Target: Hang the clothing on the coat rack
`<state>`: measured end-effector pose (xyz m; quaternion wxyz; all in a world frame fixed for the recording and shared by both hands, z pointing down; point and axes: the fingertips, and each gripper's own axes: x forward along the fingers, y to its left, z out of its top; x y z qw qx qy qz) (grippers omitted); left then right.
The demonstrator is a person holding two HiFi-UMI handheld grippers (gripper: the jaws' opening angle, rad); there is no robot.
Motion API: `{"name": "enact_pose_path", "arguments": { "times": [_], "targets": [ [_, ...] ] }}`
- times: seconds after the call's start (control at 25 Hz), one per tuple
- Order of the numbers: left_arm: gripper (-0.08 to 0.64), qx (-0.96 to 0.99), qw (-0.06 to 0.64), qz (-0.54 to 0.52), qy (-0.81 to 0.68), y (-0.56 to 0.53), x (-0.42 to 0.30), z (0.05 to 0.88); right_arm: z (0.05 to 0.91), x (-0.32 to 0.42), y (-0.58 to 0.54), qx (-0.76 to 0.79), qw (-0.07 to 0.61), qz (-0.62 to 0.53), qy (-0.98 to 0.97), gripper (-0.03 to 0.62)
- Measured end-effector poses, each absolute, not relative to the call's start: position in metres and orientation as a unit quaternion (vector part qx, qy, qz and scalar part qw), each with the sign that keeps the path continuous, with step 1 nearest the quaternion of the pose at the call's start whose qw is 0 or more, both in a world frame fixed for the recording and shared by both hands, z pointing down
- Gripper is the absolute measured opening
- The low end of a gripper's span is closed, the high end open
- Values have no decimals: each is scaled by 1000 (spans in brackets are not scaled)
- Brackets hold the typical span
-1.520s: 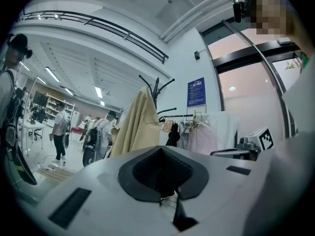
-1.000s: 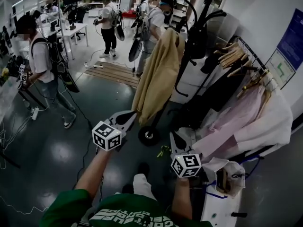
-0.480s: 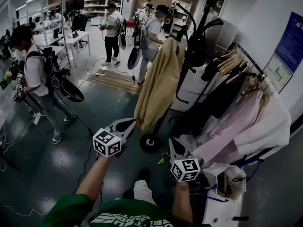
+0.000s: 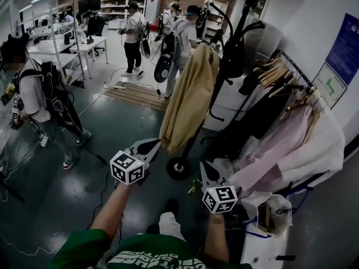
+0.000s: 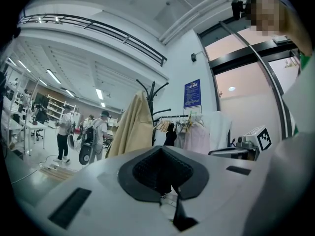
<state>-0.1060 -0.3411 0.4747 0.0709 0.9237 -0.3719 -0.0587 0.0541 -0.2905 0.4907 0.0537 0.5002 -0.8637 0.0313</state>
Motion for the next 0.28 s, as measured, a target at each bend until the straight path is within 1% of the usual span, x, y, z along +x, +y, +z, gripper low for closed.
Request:
{"name": "enact_pose_path", "arguments": {
  "times": [0.28],
  "targets": [
    [5,923,70,-60,-373,-340,-107,472,485,51,-290,500,54,28,-864,9]
  ]
}}
